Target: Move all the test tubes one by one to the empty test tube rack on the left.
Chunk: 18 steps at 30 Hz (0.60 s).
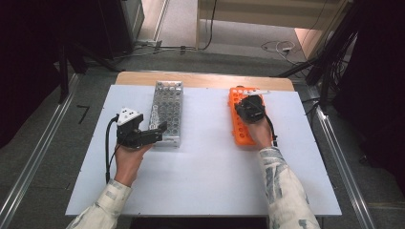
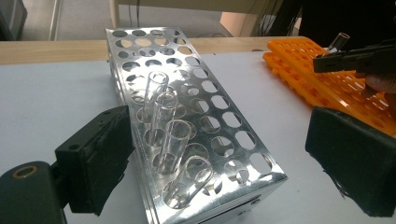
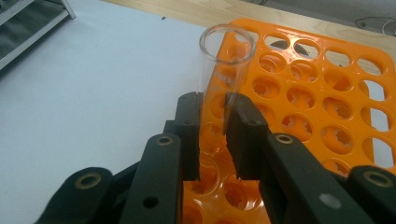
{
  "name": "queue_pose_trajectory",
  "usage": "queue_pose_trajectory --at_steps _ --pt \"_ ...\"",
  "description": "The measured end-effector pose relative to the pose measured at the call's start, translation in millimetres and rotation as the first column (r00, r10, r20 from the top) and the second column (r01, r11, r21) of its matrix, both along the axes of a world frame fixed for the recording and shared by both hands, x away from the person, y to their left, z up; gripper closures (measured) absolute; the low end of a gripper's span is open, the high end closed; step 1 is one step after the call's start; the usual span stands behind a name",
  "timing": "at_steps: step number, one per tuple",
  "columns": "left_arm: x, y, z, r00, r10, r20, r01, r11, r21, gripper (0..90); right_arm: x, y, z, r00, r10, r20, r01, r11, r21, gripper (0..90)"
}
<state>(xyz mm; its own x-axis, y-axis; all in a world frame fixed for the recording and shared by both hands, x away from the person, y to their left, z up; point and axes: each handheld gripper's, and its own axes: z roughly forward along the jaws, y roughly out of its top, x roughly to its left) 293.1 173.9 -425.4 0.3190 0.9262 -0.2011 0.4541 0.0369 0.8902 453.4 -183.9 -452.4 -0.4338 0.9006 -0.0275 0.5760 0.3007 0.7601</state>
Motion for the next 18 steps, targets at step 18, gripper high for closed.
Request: queue_pose_trajectory --at_steps 18 --pt "-0.1 -2.9 -0.2 1.0000 -0.003 -0.003 0.003 0.9999 0.016 7.6 -9.8 -4.2 18.8 0.9988 -0.002 0.049 0.001 1.000 0.008 73.4"
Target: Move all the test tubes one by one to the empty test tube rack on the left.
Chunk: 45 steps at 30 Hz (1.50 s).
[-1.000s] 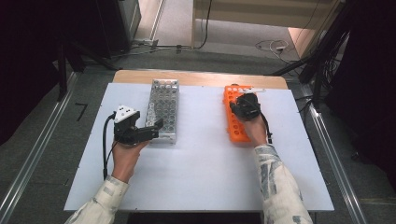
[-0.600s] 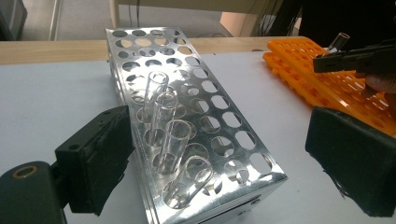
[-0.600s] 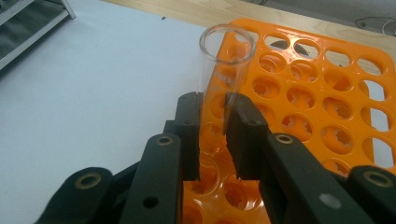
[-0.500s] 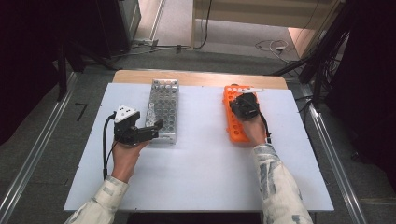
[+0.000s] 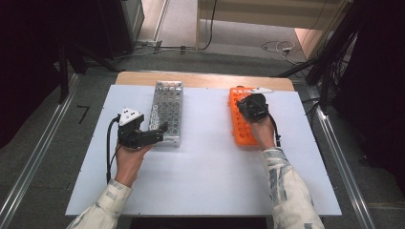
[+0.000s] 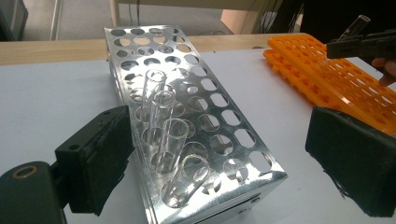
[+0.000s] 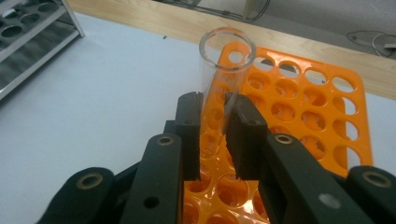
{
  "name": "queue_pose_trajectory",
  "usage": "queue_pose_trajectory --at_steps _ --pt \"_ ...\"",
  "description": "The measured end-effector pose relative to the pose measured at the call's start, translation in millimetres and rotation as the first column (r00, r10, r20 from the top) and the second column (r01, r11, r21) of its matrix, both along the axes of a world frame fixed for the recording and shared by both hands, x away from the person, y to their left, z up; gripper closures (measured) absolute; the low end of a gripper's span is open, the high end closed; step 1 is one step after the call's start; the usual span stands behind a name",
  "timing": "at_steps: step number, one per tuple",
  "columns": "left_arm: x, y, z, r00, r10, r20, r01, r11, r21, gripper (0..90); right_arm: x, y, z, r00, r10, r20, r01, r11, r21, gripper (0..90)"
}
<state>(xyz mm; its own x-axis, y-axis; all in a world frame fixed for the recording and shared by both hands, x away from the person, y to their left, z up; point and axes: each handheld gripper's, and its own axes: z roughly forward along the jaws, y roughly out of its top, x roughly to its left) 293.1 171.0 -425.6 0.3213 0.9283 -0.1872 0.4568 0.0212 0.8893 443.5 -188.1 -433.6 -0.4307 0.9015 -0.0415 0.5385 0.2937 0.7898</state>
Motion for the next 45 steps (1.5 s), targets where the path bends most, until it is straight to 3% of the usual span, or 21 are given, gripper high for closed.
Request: queue_pose_trajectory --at_steps 6,13,19,22,25,31,35,38,40,45 --pt "-1.2 -1.8 1.5 1.0000 -0.005 0.006 0.005 1.0000 0.002 7.6 -9.7 -3.4 12.4 0.9998 0.008 0.016 -0.008 1.000 0.013 73.4" --pt "-3.1 -7.5 3.5 0.9998 -0.016 0.014 0.016 0.9999 0.003 7.7 -28.4 2.7 20.7 0.9960 0.087 0.017 -0.088 0.996 0.017 73.3" --pt "-6.1 -16.5 5.6 0.9989 -0.033 0.033 0.032 0.9992 0.025 10.0 -46.5 21.9 21.0 0.9780 0.208 -0.012 -0.208 0.978 0.017 73.3" --pt "-7.7 -21.9 6.9 0.9978 -0.054 0.039 0.053 0.9983 0.026 10.0 -59.3 39.5 18.8 0.9581 0.285 -0.026 -0.285 0.958 0.021 73.3" --pt "-9.8 -28.4 7.9 0.9966 -0.067 0.048 0.066 0.9973 0.031 11.3 -74.3 60.8 15.6 0.9321 0.360 -0.041 -0.359 0.933 0.019 73.3" --pt "-14.2 -40.2 10.4 0.9879 -0.139 0.069 0.137 0.9900 0.035 15.7 -101.7 97.7 12.3 0.8696 0.489 -0.071 -0.489 0.872 0.019 73.3" --pt "-18.7 -51.2 10.3 0.9784 -0.187 0.088 0.180 0.9804 0.079 23.1 -113.3 116.1 8.3 0.8302 0.551 -0.084 -0.552 0.834 0.016 73.3" --pt "-20.7 -56.4 9.0 0.9699 -0.227 0.089 0.218 0.9707 0.101 34.8 -118.8 124.7 6.2 0.8218 0.562 -0.095 -0.562 0.827 0.021 73.3" --pt "-21.3 -58.0 7.8 0.9645 -0.248 0.091 0.237 0.9649 0.113 44.5 -121.0 128.5 5.6 0.8125 0.576 -0.090 -0.577 0.817 0.019 73.2" --pt "-22.2 -61.6 5.0 0.9545 -0.286 0.085 0.272 0.9518 0.141 62.7 -123.2 132.1 6.5 0.8069 0.584 -0.091 -0.584 0.811 0.021 73.2"
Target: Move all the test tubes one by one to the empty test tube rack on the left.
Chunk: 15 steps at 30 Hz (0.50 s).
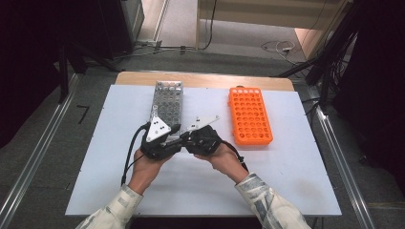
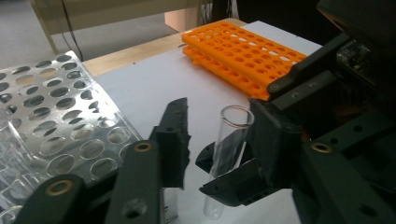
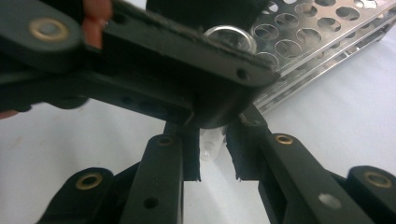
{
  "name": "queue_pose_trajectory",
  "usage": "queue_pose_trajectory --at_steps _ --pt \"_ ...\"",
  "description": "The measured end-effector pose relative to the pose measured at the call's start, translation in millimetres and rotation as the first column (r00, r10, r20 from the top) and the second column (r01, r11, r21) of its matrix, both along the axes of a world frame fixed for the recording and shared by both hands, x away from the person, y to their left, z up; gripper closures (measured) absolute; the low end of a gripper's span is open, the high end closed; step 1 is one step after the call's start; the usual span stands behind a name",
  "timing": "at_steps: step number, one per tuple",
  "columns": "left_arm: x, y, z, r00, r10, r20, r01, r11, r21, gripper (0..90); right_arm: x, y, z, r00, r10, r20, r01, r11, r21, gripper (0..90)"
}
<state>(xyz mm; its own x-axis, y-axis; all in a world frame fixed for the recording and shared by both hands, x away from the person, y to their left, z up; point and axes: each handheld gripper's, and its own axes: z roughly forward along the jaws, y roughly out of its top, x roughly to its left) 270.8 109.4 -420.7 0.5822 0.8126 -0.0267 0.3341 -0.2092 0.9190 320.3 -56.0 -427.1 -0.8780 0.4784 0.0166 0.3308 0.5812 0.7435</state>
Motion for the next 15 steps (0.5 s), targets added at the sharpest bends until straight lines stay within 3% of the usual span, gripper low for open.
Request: queue_pose_trajectory --at_steps 4,8,11,15 --pt "-0.5 -1.0 -0.1 0.9999 -0.014 0.000 0.014 0.9999 0.006 73.7 0.9 -0.3 -0.4 1.0000 0.000 -0.008 0.000 1.000 -0.001 73.2" --pt "0.5 -3.0 1.3 0.9998 -0.017 0.007 0.017 0.9998 0.012 75.3 0.7 -1.6 0.6 0.9998 -0.014 -0.011 0.014 1.000 -0.001 70.8" --pt "5.3 -0.7 5.5 0.9999 -0.011 0.007 0.011 0.9999 0.005 75.4 0.6 -5.5 2.8 0.9998 -0.008 -0.019 0.008 1.000 0.011 55.2" --pt "17.2 7.6 14.4 0.9998 0.017 -0.005 -0.018 0.9993 -0.033 75.4 -0.4 -16.5 3.8 0.9993 -0.022 -0.029 0.022 1.000 0.011 41.8"
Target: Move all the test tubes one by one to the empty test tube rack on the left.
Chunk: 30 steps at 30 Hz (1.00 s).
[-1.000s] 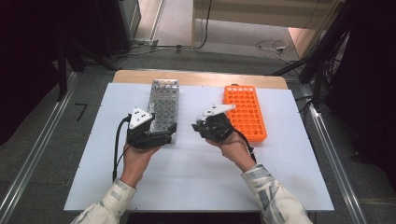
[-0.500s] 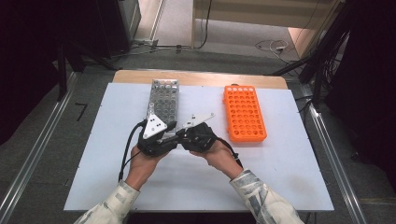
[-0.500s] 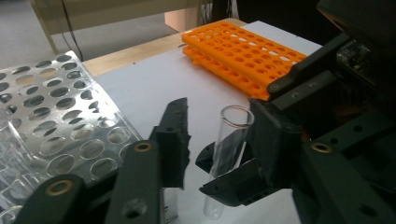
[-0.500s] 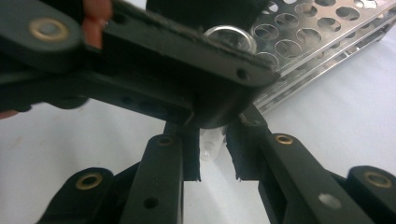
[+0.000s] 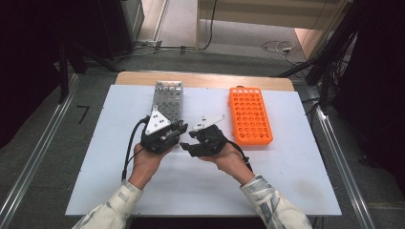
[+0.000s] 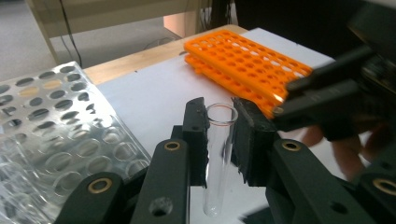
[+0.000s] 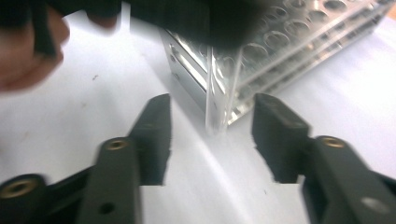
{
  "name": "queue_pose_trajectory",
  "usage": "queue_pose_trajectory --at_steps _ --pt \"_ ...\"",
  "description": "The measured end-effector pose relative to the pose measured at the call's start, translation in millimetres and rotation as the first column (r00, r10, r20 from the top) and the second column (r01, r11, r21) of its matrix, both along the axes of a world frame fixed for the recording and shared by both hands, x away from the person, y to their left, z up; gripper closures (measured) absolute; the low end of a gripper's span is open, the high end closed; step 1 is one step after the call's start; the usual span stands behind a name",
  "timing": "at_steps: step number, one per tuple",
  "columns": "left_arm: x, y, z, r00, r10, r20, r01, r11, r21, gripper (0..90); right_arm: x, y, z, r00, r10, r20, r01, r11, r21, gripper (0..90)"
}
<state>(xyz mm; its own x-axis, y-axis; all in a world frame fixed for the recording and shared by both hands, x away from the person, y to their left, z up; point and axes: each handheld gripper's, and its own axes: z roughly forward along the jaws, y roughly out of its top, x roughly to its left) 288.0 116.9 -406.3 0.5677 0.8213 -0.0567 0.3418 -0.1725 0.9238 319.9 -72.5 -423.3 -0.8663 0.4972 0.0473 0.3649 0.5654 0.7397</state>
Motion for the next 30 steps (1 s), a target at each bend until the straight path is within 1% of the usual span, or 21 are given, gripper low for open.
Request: queue_pose_trajectory --at_steps 1,6,9,12,13,15,16,19,21,23,25,28,30 --pt "3.4 1.9 2.7 0.9999 0.010 -0.004 -0.010 0.9998 -0.014 75.4 -0.1 -3.6 -0.6 1.0000 -0.006 -0.003 0.006 1.000 0.001 41.1" --pt "19.9 14.7 19.0 0.9979 0.065 -0.007 -0.065 0.9970 -0.042 75.3 -0.7 -22.8 -4.7 0.9994 -0.034 -0.010 0.034 0.999 0.010 38.1" --pt "30.7 23.9 25.0 0.9936 0.113 0.001 -0.113 0.9927 -0.043 75.4 0.0 -31.9 -8.5 0.9984 -0.051 -0.022 0.051 0.999 0.003 36.6" --pt "41.7 30.8 27.7 0.9869 0.161 0.009 -0.160 0.9859 -0.047 75.4 -0.8 -39.1 -10.8 0.9975 -0.064 -0.030 0.064 0.998 -0.001 36.4" --pt "46.6 33.5 27.8 0.9836 0.180 0.008 -0.179 0.9828 -0.045 75.3 -1.0 -41.6 -11.0 0.9977 -0.064 -0.024 0.064 0.998 -0.002 36.3" --pt "53.5 37.2 27.4 0.9783 0.207 0.007 -0.207 0.9778 -0.035 75.3 -1.6 -46.2 -11.1 0.9972 -0.071 -0.023 0.071 0.998 0.000 36.3" --pt "56.6 38.9 27.2 0.9758 0.219 0.008 -0.218 0.9754 -0.032 75.4 -1.9 -48.6 -10.8 0.9965 -0.078 -0.029 0.078 0.997 0.000 36.3" --pt "64.1 42.6 27.7 0.9683 0.250 0.013 -0.249 0.9680 -0.031 75.3 -1.3 -53.1 -10.1 0.9957 -0.088 -0.028 0.089 0.996 0.008 36.4" --pt "67.9 44.4 28.2 0.9640 0.265 0.015 -0.265 0.9638 -0.031 75.4 -1.1 -55.1 -9.6 0.9953 -0.093 -0.026 0.093 0.996 0.010 36.4" --pt "70.6 46.4 28.1 0.9602 0.279 0.017 -0.278 0.9602 -0.022 75.3 -1.3 -55.6 -9.4 0.9953 -0.093 -0.026 0.094 0.996 0.013 36.4" --pt "73.2 48.4 26.8 0.9563 0.292 0.011 -0.292 0.9562 -0.023 75.4 -1.4 -55.8 -9.3 0.9953 -0.093 -0.027 0.093 0.996 0.014 36.4" --pt "76.3 52.2 24.7 0.9498 0.313 0.011 -0.313 0.9498 -0.012 75.3 -1.8 -55.1 -9.8 0.9955 -0.092 -0.025 0.092 0.996 0.012 36.5" --pt "78.1 54.5 23.3 0.9438 0.330 0.013 -0.330 0.9439 -0.007 75.3 -1.9 -54.9 -10.0 0.9955 -0.091 -0.026 0.091 0.996 0.013 36.4"
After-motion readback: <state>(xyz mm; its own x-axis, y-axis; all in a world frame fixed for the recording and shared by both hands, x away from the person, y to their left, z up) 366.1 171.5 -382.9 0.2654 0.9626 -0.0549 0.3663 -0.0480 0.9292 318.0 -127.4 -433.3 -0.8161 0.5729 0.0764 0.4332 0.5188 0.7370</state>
